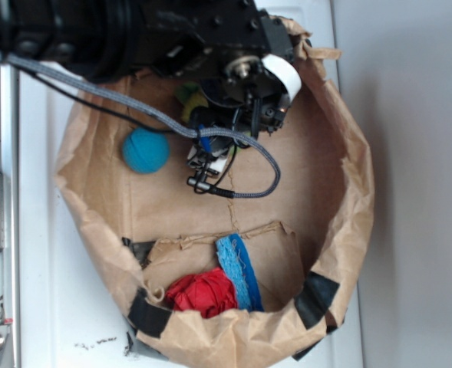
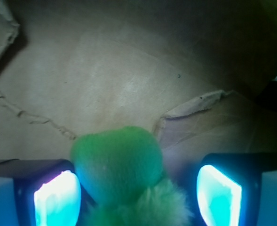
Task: Grab the green animal.
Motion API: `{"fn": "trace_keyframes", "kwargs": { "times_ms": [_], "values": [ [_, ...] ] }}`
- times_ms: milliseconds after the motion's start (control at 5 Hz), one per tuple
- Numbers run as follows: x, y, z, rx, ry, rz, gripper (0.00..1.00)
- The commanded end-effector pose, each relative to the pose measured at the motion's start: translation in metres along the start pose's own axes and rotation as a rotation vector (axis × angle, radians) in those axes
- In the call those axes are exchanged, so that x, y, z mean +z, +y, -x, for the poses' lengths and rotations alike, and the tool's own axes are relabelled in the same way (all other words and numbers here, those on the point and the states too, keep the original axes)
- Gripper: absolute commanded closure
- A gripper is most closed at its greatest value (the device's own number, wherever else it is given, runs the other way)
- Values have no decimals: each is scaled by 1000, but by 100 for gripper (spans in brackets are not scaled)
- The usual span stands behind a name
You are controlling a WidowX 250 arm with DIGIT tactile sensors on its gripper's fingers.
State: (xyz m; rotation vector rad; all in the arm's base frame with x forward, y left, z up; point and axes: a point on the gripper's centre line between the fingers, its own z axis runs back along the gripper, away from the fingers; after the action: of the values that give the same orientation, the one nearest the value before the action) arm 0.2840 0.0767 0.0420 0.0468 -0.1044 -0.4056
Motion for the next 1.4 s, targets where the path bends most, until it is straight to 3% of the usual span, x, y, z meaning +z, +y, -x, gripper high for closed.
{"fn": "trace_keyframes", "kwargs": {
  "times_ms": [0, 200, 600, 800, 1200],
  "values": [
    [-13, 6, -17, 40, -58, -102, 86],
    [-5, 8, -22, 47, -71, -75, 100],
    [23, 8, -26, 86, -104, -28, 100],
    [57, 2, -27, 113, -118, 23, 100],
    [121, -11, -29, 97, -59, 120, 100]
  ]
}}
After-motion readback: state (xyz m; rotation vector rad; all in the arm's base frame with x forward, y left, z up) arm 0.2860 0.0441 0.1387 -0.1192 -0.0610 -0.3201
